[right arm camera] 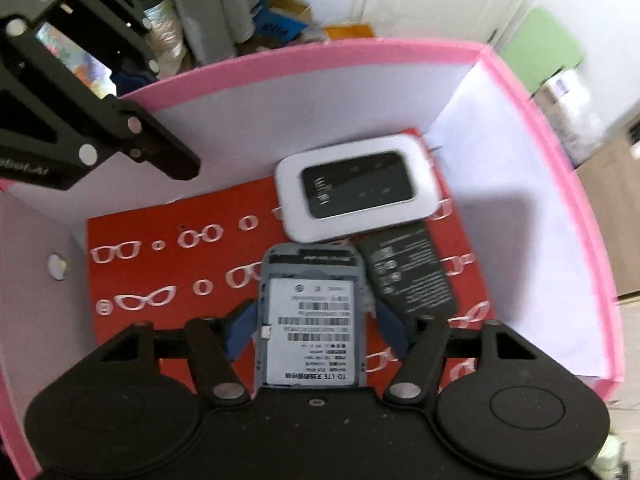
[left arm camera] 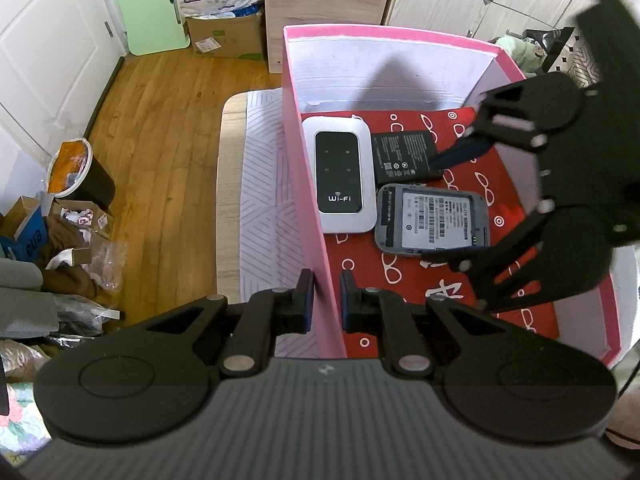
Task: Organize rigid objects
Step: 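Lower the grey phone into the box beside the battery, open right tool, then grasp the keys by the purple star keychain with the right tool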
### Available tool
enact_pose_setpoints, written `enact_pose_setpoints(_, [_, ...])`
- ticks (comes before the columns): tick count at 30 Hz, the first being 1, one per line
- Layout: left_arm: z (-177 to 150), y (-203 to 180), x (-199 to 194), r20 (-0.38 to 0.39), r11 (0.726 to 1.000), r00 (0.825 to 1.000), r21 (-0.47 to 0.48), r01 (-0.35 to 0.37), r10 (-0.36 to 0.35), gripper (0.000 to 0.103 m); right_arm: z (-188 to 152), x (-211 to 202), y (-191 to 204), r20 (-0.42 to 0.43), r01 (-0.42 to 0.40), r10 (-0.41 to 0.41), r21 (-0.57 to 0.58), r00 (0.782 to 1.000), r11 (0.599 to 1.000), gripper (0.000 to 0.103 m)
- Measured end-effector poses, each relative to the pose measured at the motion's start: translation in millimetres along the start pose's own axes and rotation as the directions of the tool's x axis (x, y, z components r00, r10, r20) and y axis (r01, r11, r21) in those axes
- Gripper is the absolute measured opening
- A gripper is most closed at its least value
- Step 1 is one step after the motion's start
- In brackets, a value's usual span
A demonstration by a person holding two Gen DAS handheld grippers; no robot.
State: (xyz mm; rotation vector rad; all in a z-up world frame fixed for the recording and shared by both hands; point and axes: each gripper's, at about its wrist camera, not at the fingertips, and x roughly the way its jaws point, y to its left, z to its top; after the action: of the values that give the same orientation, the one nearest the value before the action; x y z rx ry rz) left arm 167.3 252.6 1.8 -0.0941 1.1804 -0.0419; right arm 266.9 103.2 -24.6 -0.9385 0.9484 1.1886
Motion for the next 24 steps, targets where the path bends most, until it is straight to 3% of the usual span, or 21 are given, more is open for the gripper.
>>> enact_pose_setpoints(4, [-2.0,3.4,-0.4,0.004,1.000,1.000,-0.011,0.013,-0.013,0.011,-17.6,-38.2,-3.0,0.149,0.018,-0.030,0.085,0.988,0.996,0.074])
enact_pose_setpoints(9, [-3.4,4.8,-0.9,0.008,1.000,1.000,-0.006,0.016,-0.016,0.012,-60.3,-101.4,-8.9,0.340,0.023,-0.120,0.277,0.933,0.961,0.074])
enact_pose_setpoints(14, [-4.2,6.6,-1.2,0.013,1.000,1.000,-0.014,0.024,-0.023,0.012,-106.9,-131.6,-9.4,0.339,0.119,-0.257,0.378,0.905,0.918,0.074])
enact_pose_setpoints(18, [-4.9,7.1,-1.3,0.016,0.999,1.000,-0.022,0.026,-0.026,0.012,-153.5,-133.4,-8.6,0.303,0.153,-0.335,0.495,0.892,0.855,0.074])
enact_pose_setpoints(24, [-4.7,7.9,-0.9,0.016,0.999,0.999,-0.032,0.030,-0.030,0.012,-207.6,-109.0,-11.0,0.289,0.110,-0.398,0.673,0.871,0.731,0.074])
